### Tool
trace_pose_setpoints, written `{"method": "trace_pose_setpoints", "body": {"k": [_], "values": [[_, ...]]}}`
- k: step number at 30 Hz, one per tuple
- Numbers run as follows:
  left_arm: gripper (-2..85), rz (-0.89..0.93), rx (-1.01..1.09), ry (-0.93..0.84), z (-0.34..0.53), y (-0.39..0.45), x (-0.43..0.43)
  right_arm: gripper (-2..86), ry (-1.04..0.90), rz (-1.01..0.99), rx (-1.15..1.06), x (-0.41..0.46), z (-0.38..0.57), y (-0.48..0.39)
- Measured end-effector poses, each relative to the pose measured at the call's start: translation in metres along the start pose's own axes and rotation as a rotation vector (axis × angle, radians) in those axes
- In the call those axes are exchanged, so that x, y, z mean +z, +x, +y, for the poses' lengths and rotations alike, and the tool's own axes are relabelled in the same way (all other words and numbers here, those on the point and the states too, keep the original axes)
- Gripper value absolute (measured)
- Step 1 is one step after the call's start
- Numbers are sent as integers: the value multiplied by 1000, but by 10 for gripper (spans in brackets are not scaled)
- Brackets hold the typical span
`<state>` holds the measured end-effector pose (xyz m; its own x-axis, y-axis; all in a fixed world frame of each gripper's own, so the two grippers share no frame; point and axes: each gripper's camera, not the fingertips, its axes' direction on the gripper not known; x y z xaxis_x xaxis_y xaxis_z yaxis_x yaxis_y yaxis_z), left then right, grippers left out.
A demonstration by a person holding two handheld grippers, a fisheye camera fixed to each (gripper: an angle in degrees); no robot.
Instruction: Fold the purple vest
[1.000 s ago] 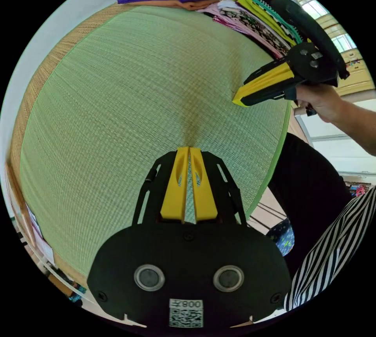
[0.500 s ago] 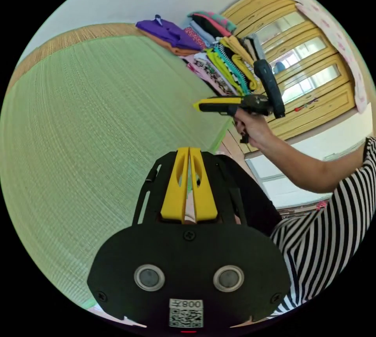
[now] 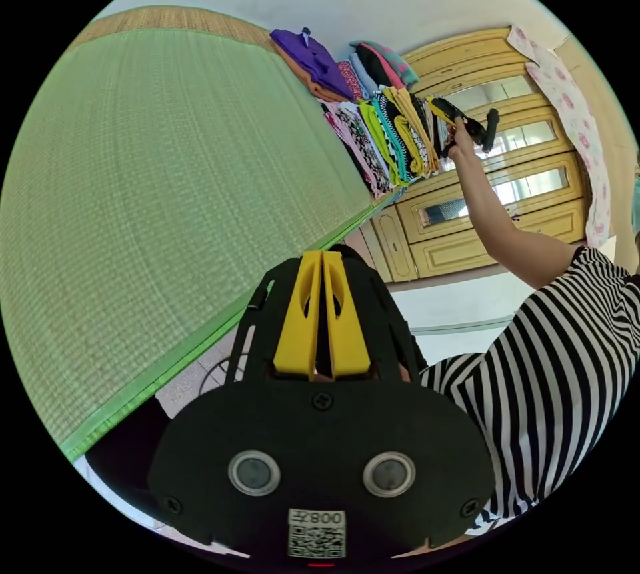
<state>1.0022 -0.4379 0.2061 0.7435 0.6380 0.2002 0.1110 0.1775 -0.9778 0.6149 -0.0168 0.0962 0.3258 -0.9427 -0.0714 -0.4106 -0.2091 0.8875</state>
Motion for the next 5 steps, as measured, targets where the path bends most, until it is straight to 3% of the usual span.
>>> {"method": "trace_pose_setpoints", "body": {"k": [5], "values": [[1, 46, 42, -32, -17, 8, 9, 90, -107, 40, 4, 38, -28, 41]]}}
